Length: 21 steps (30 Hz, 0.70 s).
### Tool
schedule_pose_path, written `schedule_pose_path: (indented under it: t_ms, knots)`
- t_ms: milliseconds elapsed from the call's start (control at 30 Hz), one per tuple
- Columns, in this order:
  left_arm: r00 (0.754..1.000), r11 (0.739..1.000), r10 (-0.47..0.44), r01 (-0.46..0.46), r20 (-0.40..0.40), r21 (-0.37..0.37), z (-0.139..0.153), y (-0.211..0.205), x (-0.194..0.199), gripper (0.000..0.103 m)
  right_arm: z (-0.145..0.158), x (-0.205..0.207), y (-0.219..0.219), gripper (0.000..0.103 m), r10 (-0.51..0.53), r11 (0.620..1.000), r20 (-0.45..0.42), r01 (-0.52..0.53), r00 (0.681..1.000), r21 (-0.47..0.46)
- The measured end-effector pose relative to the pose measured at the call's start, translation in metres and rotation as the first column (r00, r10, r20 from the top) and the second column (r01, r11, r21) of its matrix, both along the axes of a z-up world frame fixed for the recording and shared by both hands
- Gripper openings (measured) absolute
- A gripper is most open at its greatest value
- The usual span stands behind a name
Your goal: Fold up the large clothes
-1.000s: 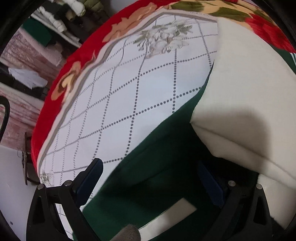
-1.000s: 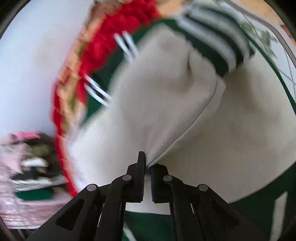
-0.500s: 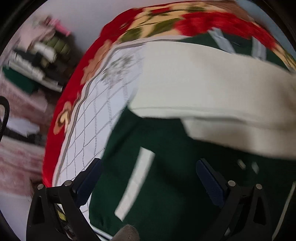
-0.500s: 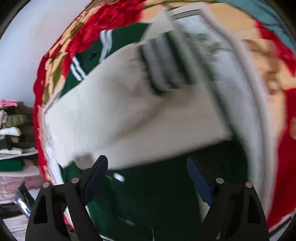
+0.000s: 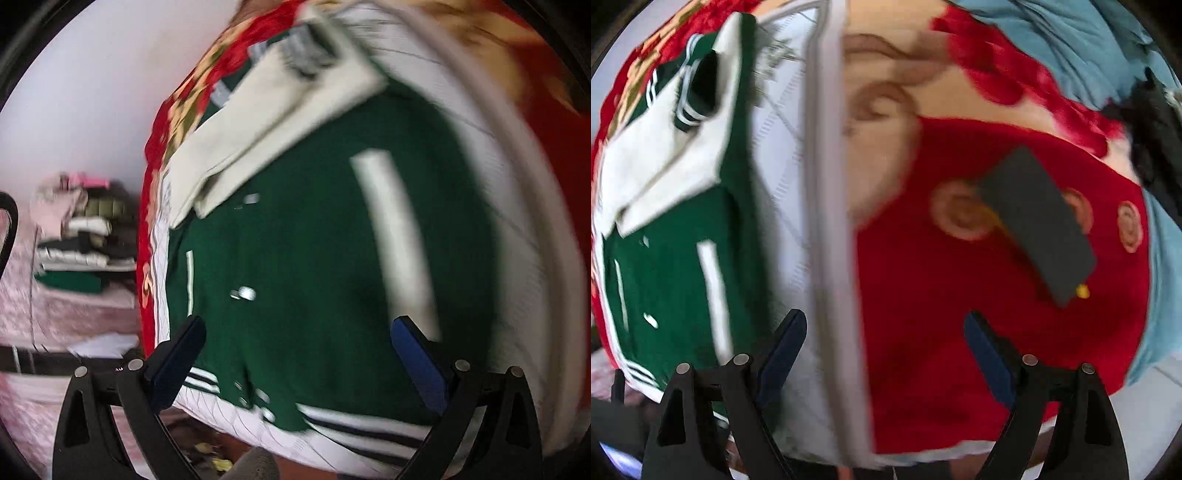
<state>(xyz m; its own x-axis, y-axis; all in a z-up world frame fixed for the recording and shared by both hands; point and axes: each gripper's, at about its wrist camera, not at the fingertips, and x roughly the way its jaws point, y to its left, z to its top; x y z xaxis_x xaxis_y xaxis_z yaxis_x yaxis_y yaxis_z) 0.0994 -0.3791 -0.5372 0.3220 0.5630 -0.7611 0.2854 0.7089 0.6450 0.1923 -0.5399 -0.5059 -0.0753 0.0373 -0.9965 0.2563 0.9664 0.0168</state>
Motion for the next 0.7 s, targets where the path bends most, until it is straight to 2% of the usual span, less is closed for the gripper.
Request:
schedule_pose_path:
  t_ms: [100, 200, 267, 300, 433, 567, 700]
  knots:
    - [0.999, 0.999, -0.030, 0.031, -0.034, 0.019, -0.020, -0.033, -0.020, 0.103, -0.004, -0.019, -0.029, 0.089, 0.029, 0.999, -0.025, -0.029, 0.999, -0.017]
    - [0.998, 0.993, -0.041, 0.046, -0.051, 0.108, -0.052, -0.050, -0.023, 0.103, -0.011, -0.032, -0.048, 0.089, 0.039, 0.999, -0.044, -0.040, 0.998, -0.020]
    - [0.998, 0.980, -0.029, 0.039, -0.052, 0.198, -0.076, -0.047, -0.016, 0.103, -0.015, -0.039, -0.059, 0.089, 0.026, 1.000, -0.051, -0.026, 0.998, -0.008]
    - [0.999, 0.976, -0.015, 0.025, -0.049, 0.214, -0.080, -0.045, -0.014, 0.103, -0.017, -0.040, -0.063, 0.089, 0.021, 1.000, -0.051, -0.021, 0.998, -0.007]
    - [0.995, 0.964, 0.096, -0.095, 0.006, 0.248, -0.081, -0.012, 0.015, 0.103, -0.025, -0.041, -0.077, 0.089, 0.005, 1.000, -0.042, -0.004, 0.999, 0.014]
    - [0.983, 0.947, 0.180, -0.180, 0.026, 0.267, -0.079, 0.012, 0.039, 0.103, -0.032, -0.032, -0.081, 0.089, 0.009, 0.998, -0.023, -0.008, 1.000, 0.057]
    - [0.970, 0.936, 0.228, -0.243, 0.087, 0.255, -0.057, 0.027, 0.053, 0.103, -0.038, -0.007, -0.075, 0.089, 0.019, 0.991, 0.017, -0.021, 1.000, 0.133]
